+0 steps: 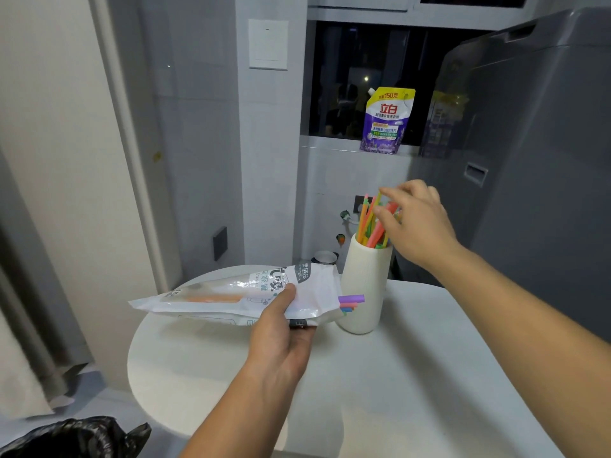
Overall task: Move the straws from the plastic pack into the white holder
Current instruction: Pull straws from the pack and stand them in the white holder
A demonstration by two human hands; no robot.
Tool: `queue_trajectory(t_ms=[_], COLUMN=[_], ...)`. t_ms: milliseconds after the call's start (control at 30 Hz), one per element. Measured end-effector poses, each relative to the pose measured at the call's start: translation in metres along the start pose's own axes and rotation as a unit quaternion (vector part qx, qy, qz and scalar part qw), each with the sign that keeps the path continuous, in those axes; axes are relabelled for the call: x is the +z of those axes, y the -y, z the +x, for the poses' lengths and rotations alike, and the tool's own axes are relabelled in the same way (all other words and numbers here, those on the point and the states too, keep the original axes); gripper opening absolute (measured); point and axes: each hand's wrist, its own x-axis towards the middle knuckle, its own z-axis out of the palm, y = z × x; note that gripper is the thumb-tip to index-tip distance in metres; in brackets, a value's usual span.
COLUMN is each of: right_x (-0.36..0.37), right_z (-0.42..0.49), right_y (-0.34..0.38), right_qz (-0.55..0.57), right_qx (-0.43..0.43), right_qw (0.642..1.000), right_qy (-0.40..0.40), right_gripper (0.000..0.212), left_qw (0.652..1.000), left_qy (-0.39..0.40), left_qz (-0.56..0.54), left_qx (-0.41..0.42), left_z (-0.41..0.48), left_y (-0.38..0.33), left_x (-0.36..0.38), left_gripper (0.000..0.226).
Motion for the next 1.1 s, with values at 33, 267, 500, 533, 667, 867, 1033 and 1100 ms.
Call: queue_trajectory(t_ms=[33,267,500,533,667,867,1033,1100], right_x=[0.002,-0.004,-0.006,-0.002,0.015,0.017,0.01,0.009], right_z=[-0.002,-0.015,-0.073,-0.084,-0.112,-0.121,-0.118,-0.117], right_y=[-0.002,0.004,0.036,0.041,0.053,0.055,0.045,0.041], right_qz=[-0.023,0.12,0.282,0.298,0.361,0.454,0.465,0.448], right_qx=[-0.007,0.025,0.135,0.158,0.209,0.224,0.218,0.205], right_qw=[0.999,0.992,0.949,0.941,0.898,0.849,0.854,0.868], right_qy=[0.021,0.003,-0.042,0.016,0.141,0.151,0.079,0.065], right_gripper=[0.046,0.051,0.042,0.046,0.046,0.02,0.013,0.013], left_qw=[1.0,1.0,0.999,0.999,0.996,0.993,0.994,0.995], left_qy=[0.0,0.004,0.032,0.038,0.069,0.082,0.077,0.072], left_qz=[0.0,-0.001,-0.006,-0.004,0.015,0.028,0.007,0.003], left_qx=[0.0,0.002,0.021,0.026,0.058,0.086,0.08,0.072], left_z=[0.0,-0.001,0.001,0.002,0.004,0.001,0.002,0.002], left_y=[0.0,-0.001,-0.004,-0.004,-0.003,-0.004,-0.007,-0.007], left_x=[0.0,-0.001,0.0,0.0,-0.001,0.0,0.002,0.002], left_gripper=[0.043,0.044,0.044,0.045,0.046,0.045,0.044,0.043])
